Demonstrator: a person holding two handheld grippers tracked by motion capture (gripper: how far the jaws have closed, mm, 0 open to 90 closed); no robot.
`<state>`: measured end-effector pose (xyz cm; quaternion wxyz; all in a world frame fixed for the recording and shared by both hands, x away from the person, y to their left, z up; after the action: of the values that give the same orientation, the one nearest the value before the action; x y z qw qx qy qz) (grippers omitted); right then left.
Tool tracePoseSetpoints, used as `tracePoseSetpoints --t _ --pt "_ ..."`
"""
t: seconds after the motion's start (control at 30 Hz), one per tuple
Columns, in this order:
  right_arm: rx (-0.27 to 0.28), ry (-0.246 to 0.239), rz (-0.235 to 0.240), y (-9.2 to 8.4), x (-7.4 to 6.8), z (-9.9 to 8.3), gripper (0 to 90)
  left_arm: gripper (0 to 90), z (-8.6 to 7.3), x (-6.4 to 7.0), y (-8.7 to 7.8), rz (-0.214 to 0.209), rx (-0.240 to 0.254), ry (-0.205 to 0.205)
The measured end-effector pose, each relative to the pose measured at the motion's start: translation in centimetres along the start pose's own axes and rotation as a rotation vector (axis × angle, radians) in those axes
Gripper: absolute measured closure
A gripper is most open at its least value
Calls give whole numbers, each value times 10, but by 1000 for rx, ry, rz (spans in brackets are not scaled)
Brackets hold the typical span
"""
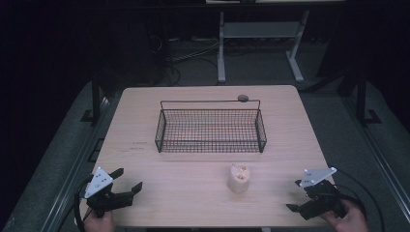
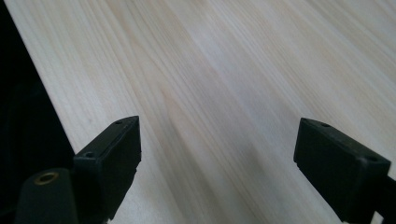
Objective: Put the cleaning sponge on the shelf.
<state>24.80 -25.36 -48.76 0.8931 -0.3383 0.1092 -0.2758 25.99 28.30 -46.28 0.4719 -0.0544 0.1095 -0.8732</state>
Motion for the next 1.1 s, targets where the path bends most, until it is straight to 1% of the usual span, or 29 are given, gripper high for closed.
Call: tracePoseSetpoints --t 0.07,0.17,0.2,0.27,0.37,0.43,0.53,0.6,0.67,0.87,0.97,1.0,1.1 --pt "10 -10 12 0 1 4 143 139 0 -1 0 3 0 -2" --pt "17 -11 24 1 1 11 144 139 0 0 0 -1 6 -9" --pt "18 -18 27 2 2 12 144 139 0 1 0 -4 2 -7" --pt "22 -23 30 4 1 16 143 139 0 1 1 2 1 4" --pt "2 -40 53 10 0 21 143 139 0 2 1 -4 1 -1" --pt "-7 -55 59 13 -2 25 143 139 0 2 -1 -2 1 1" --pt "-12 -63 67 14 -3 29 143 139 0 2 -1 -1 6 -2" --pt "-15 -80 72 17 -4 36 143 139 0 0 -3 4 6 -4" --pt "-19 -87 80 17 -5 38 143 139 0 -1 -4 7 13 -10" --pt "-34 -108 88 18 -6 44 143 139 0 -2 -4 8 13 -8" --pt "-33 -115 90 18 -5 49 144 139 0 -2 -4 11 12 -11" --pt "-37 -124 96 18 -5 53 143 139 0 -2 -4 10 13 -11" --pt "-47 -141 102 19 -5 58 143 139 0 -2 -4 10 15 -9"
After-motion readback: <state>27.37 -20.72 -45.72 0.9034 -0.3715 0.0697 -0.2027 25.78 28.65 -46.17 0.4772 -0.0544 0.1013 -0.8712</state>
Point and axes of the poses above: each handheld gripper's, and its own axes: y roughly forward along the jaws, z roughly out of its top, x roughly to its right, the point moved 6 cm from there along y, roughly forward along the jaws, and after that the axes turned 15 degrees about x, right-handed, at the moved point
